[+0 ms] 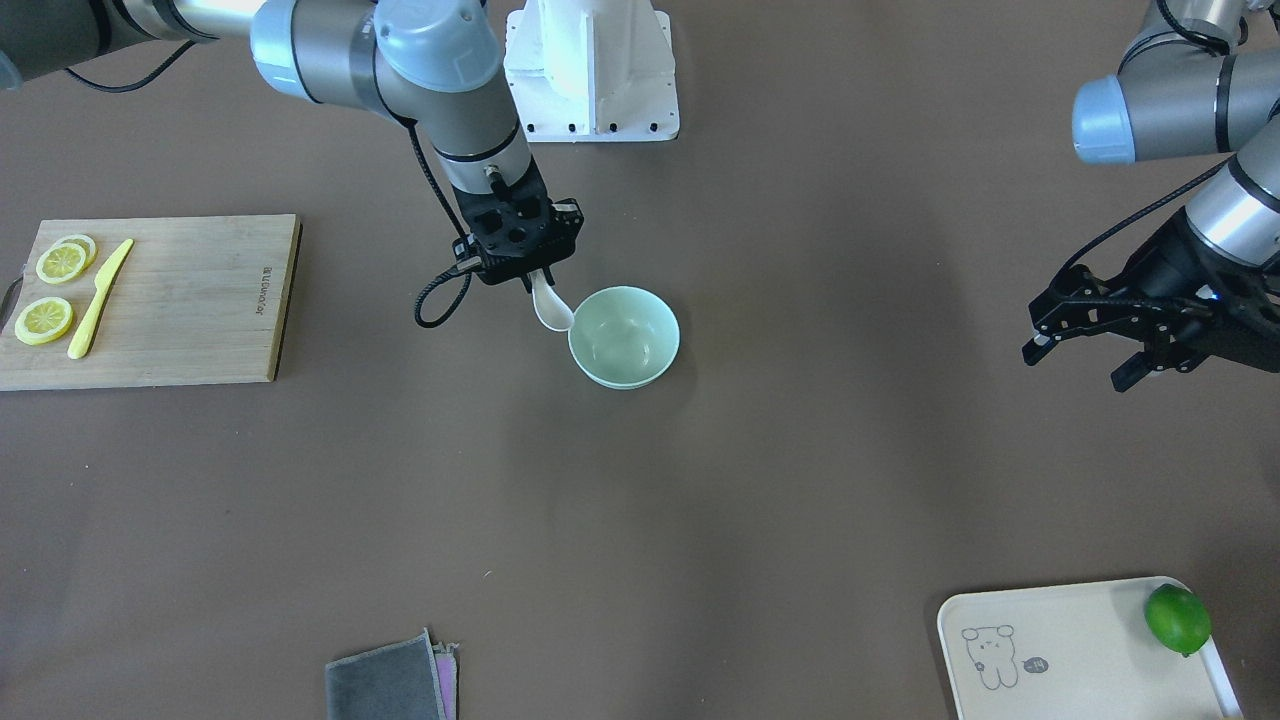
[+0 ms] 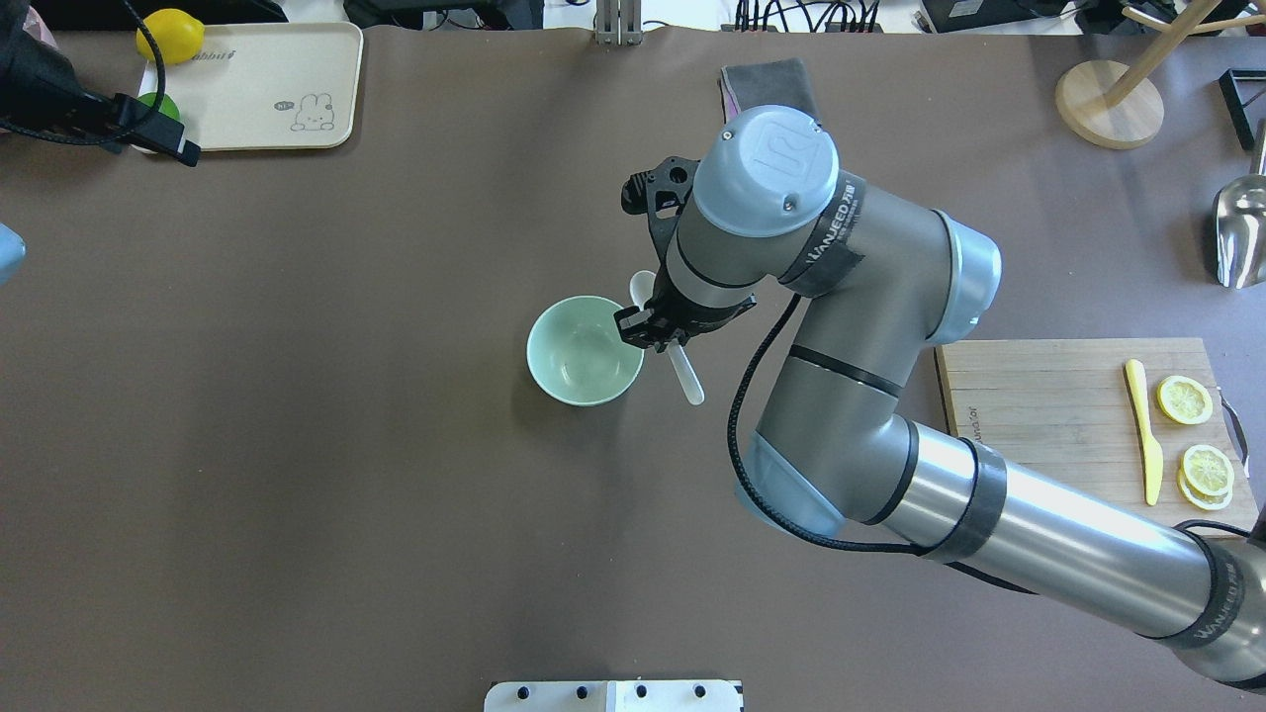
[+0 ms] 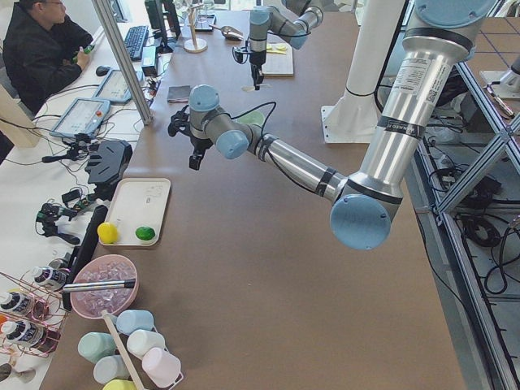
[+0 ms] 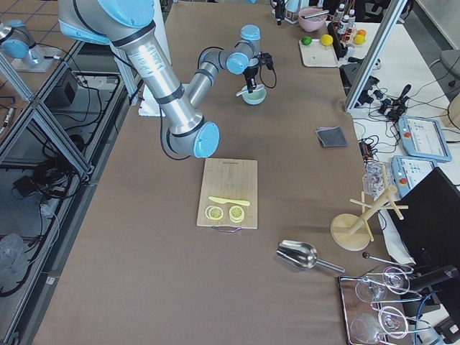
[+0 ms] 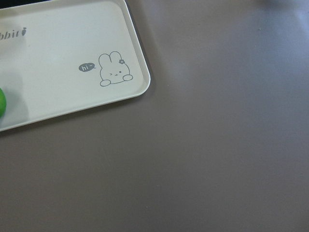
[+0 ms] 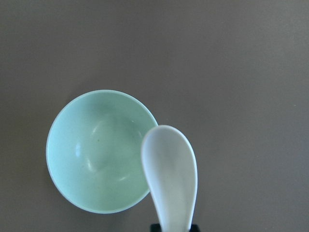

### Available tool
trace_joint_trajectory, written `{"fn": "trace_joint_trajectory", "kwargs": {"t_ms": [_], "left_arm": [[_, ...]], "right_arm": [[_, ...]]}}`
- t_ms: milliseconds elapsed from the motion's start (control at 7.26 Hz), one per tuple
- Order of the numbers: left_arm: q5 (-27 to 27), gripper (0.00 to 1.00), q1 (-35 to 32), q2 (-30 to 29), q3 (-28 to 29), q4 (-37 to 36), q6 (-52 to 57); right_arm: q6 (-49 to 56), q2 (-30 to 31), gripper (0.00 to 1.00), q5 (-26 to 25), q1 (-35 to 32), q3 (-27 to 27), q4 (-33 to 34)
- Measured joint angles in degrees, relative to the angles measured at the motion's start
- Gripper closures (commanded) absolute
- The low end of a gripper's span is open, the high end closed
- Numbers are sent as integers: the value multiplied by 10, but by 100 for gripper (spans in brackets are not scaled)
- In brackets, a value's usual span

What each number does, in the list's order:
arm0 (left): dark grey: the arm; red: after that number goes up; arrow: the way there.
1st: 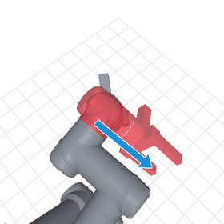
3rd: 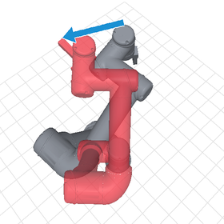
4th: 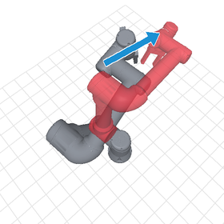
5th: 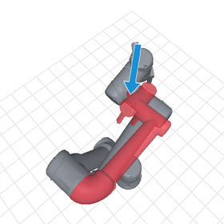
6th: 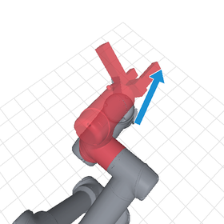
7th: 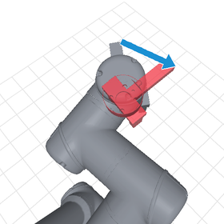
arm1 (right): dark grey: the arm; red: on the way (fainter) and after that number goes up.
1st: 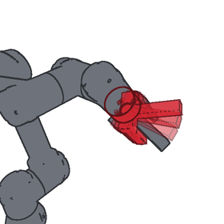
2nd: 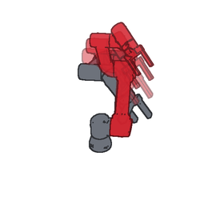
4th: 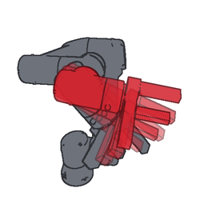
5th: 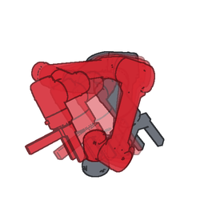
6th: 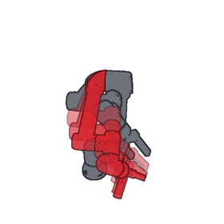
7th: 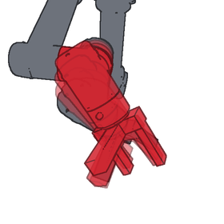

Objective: Place spoon in bowl
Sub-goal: 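Carry the white spoon over the bowl with the right gripper while the left arm withdraws, then lower the spoon into the bowl and open the right gripper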

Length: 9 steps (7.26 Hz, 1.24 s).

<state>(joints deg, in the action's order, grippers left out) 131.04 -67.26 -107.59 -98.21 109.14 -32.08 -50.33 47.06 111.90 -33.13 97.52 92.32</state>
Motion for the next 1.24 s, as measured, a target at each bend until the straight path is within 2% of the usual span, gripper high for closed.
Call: {"fn": "trace_joint_trajectory", "kwargs": {"t_ms": [551, 964, 1239], "left_arm": [[1, 2, -18, -1, 21, -1, 0], [1, 2, -25, -4, 37, 1, 1], [1, 2, -26, -11, 48, 1, 1]], "right_arm": [[-29, -107, 100, -35, 19, -131, -6], [-25, -116, 100, -51, 27, -176, -27], [-24, -111, 100, -55, 33, -182, -31]]}}
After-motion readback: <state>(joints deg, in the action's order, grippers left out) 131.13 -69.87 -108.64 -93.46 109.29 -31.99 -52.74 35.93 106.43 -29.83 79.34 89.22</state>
